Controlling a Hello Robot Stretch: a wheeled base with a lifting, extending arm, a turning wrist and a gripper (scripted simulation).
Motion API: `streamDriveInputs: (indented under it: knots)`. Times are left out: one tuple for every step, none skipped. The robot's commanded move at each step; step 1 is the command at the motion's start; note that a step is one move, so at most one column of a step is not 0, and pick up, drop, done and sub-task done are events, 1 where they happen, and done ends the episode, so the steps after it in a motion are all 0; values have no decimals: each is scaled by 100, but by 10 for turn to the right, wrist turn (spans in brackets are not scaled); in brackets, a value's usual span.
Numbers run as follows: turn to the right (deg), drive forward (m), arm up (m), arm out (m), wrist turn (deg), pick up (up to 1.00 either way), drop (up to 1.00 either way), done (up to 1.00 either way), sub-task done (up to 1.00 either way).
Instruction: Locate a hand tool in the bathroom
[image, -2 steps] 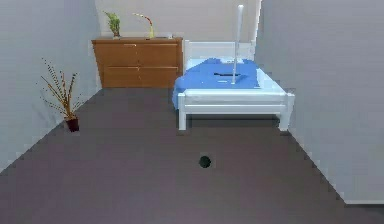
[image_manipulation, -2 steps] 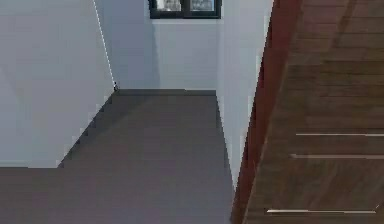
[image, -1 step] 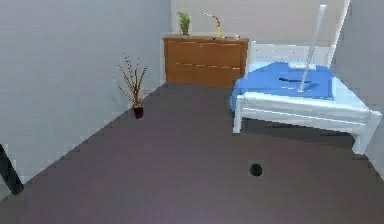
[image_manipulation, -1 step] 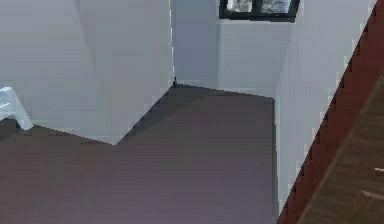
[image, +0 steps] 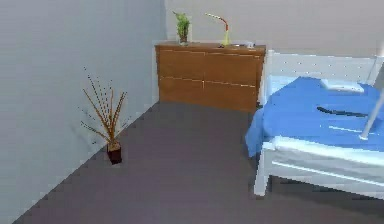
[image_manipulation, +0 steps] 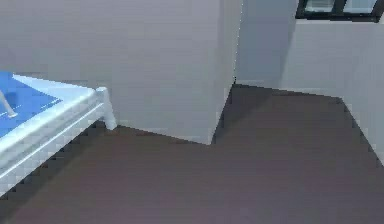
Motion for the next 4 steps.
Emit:
streamDriveInputs:
  knots:
    - [-450,0,0,0,0,0,0,0,0]
    - [-450,0,0,0,0,0,0,0,0]
    - [-90,0,0,0,0,0,0,0,0]
    - [0,45,0,0,0,0,0,0,0]
